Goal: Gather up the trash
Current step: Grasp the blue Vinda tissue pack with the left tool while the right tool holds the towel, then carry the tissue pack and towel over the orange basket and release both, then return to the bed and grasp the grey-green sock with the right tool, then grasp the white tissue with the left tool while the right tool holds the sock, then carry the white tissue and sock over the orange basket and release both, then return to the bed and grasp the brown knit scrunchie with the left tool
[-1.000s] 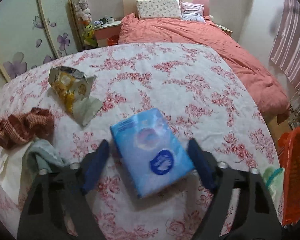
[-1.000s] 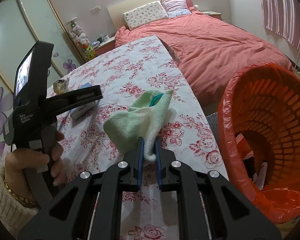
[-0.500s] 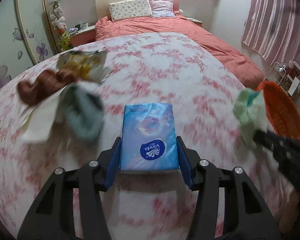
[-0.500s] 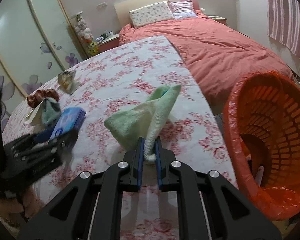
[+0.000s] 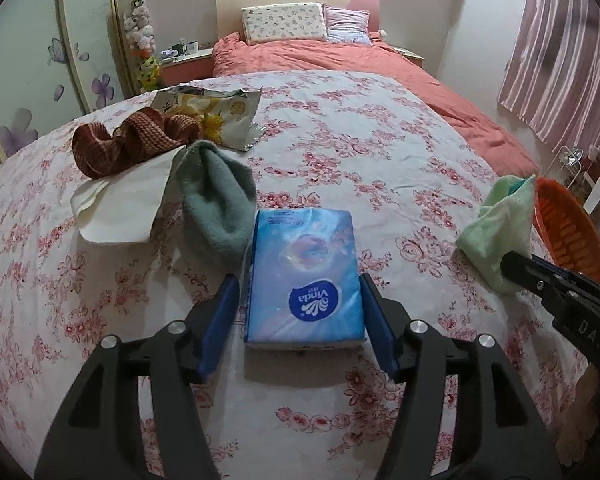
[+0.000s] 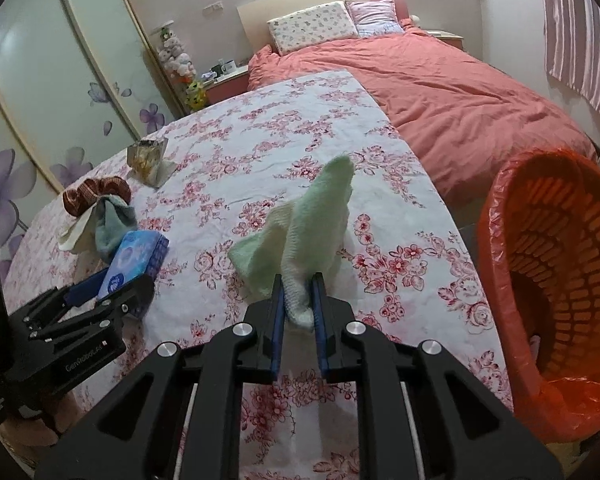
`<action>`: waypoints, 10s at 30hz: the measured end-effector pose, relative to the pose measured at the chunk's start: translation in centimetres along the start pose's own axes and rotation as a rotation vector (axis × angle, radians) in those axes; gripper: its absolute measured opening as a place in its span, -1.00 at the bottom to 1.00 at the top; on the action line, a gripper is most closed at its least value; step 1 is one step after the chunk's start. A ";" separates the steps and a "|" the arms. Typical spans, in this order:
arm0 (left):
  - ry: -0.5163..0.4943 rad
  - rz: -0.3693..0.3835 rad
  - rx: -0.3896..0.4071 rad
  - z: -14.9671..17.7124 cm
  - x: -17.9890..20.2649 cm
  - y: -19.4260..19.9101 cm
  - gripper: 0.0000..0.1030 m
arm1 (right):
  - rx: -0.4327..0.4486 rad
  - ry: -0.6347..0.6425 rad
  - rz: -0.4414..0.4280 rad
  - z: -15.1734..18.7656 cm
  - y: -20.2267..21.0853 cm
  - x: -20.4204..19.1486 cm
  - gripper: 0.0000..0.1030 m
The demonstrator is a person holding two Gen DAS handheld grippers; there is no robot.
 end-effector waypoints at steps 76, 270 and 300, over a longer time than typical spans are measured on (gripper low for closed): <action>-0.299 0.375 0.071 -2.9 30.4 3.0 0.28 | 0.326 -0.389 0.224 -2.7 12.4 21.0 -0.14; -0.239 0.404 0.051 -3.8 28.7 2.5 0.43 | 0.345 -0.349 0.275 -2.9 12.7 19.3 0.07; 0.091 -0.284 0.109 -4.5 -8.0 2.2 0.82 | 0.265 -0.002 0.269 -1.7 9.6 7.3 0.86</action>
Point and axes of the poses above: each gripper's, at about its wrist camera, not at the fingertips, and y roughly against the way its jaws point, x to its right, z to its underside, the point moved 8 cm from there along -y, roughly the way its jaws point, and after that the axes turned 2 degrees about z, right-handed, at the moved point
